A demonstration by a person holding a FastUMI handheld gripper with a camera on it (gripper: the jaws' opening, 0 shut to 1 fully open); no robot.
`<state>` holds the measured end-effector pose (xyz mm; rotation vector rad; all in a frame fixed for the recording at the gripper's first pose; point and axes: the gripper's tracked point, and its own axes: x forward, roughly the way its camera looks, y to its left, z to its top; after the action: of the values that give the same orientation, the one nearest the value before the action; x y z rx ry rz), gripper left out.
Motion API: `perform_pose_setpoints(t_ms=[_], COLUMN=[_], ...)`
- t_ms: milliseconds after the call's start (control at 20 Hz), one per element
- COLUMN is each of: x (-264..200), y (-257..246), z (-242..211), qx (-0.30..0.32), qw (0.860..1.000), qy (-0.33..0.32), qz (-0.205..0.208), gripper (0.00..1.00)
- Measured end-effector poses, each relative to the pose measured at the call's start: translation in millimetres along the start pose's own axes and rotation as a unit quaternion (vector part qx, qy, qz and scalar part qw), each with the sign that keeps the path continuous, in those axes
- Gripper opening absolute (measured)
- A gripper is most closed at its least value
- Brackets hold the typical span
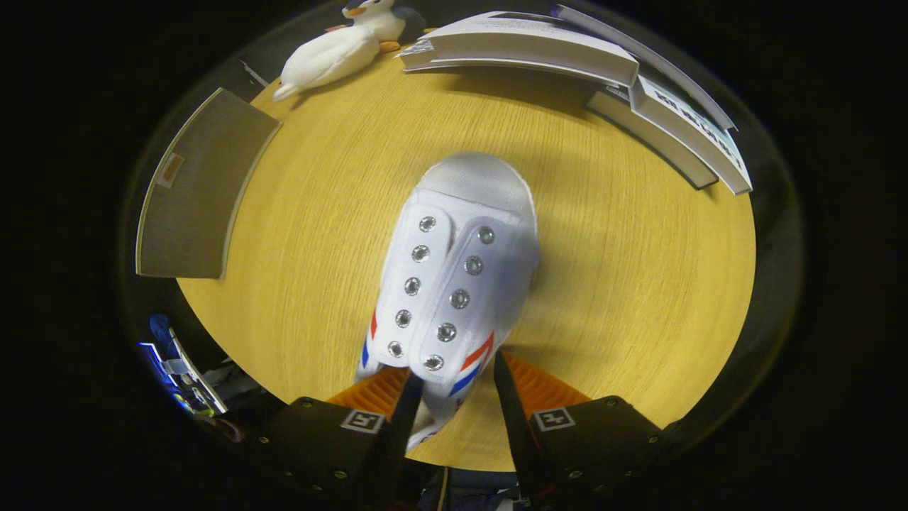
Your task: Open the storage box then place both shoes into the box .Put the left shoe in first, then the right shoe, with the right side of both shoes facing outward in a uniform manner.
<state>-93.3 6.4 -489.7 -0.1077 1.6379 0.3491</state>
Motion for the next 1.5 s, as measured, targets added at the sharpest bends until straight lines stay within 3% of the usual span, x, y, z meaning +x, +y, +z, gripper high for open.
perform_pose_setpoints(t_ms=[50,150,200,550,950,1250,1500], x=[-6.1,-2.2,0.0,-29.0,-103.6,-145.5,-168.0], y=[-4.4,-20.3,-18.2,7.8,40.7,100.6,152.5], z=[1.0,-2.7,-5.2,-12.2,18.4,51.0,89.4], qx=[-0.005,0.041,0.064,0.127,0.069,0.033,-0.022], qw=[1.0,0.999,0.998,0.989,0.994,0.99,0.987], qy=[0.002,-0.001,-0.004,-0.023,-0.064,-0.091,-0.104], qz=[-0.005,-0.027,-0.01,0.076,0.058,0.104,0.119], gripper=[0.53,0.22,0.05,0.04,0.04,0.04,0.04])
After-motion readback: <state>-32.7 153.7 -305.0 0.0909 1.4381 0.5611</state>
